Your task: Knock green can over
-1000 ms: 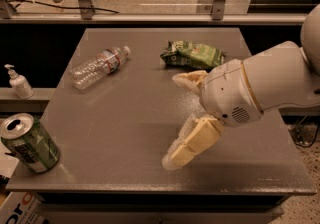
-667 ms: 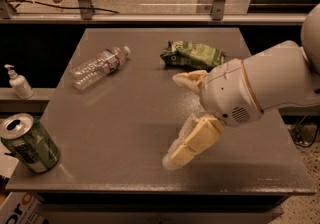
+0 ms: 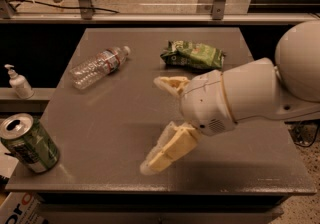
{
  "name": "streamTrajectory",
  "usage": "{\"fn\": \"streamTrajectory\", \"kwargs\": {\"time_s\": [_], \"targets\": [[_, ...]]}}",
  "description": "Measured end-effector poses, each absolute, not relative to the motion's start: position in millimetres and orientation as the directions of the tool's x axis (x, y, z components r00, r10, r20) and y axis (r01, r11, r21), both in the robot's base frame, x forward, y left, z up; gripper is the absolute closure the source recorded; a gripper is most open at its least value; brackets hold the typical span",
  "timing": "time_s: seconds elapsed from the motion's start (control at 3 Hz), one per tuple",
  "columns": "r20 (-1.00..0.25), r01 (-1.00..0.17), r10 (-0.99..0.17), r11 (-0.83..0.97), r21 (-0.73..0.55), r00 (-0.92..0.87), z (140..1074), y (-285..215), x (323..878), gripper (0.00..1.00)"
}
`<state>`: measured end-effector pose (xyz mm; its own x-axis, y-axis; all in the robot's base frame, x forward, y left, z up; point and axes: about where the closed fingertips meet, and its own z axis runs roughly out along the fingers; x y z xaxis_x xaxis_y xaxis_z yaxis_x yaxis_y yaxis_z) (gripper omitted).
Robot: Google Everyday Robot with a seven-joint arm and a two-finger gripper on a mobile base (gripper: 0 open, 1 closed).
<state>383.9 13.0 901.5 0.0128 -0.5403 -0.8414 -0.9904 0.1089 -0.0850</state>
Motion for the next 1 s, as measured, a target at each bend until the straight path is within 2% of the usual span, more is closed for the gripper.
{"fn": "streamTrajectory", "kwargs": {"time_s": [1.0], "targets": [[-0.930,-0.999,-0.367,0.025,-0.034,0.023,862,145,378,0.00]]}}
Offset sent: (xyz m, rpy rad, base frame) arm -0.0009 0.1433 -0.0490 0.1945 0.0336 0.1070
